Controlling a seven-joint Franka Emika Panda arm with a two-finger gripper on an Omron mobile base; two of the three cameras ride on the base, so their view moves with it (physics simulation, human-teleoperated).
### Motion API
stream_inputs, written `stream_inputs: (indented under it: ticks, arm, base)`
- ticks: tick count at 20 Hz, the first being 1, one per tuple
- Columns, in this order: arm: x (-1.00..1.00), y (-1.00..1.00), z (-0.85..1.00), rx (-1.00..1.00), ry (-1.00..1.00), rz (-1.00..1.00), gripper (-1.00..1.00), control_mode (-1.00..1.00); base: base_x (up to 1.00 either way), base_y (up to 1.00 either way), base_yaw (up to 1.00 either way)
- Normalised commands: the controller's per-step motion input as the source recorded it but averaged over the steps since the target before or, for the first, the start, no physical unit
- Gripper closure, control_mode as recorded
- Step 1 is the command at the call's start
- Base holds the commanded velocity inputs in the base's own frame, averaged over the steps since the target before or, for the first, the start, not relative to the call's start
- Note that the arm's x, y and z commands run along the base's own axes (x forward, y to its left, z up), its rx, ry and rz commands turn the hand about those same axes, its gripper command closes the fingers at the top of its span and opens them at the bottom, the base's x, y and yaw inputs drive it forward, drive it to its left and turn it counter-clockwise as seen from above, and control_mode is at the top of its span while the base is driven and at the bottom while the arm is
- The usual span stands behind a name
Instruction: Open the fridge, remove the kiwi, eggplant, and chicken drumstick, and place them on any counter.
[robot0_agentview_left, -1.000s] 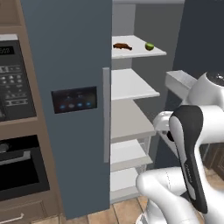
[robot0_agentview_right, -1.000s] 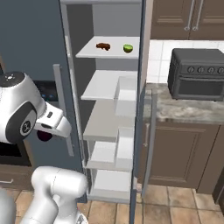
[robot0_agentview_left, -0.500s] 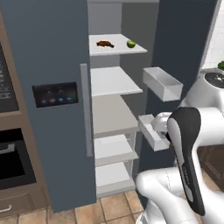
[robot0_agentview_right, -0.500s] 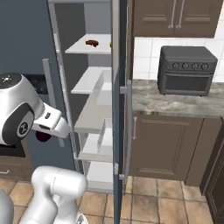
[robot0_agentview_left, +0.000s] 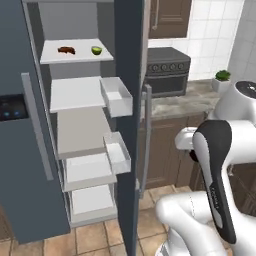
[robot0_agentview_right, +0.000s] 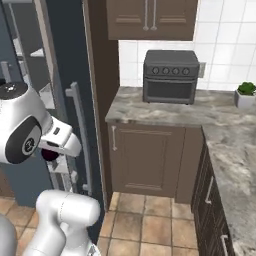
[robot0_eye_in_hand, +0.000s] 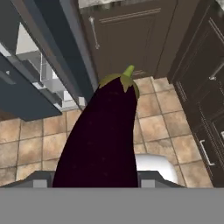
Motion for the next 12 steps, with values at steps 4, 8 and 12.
stream_inputs:
  ticks: [4,8,12]
  arm:
    - [0.00,0.00,0.00,0.00,0.00,0.00,1.00,1.00]
    - [0.00,0.00,0.00,0.00,0.00,0.00,1.00,1.00]
    - [0.00,0.00,0.00,0.00,0.00,0.00,1.00,1.00]
  base:
    - [-0.09,-0.79,0.07]
    - [0.01,-0.67,0.05]
    - [-0.08,-0.19,-0.16]
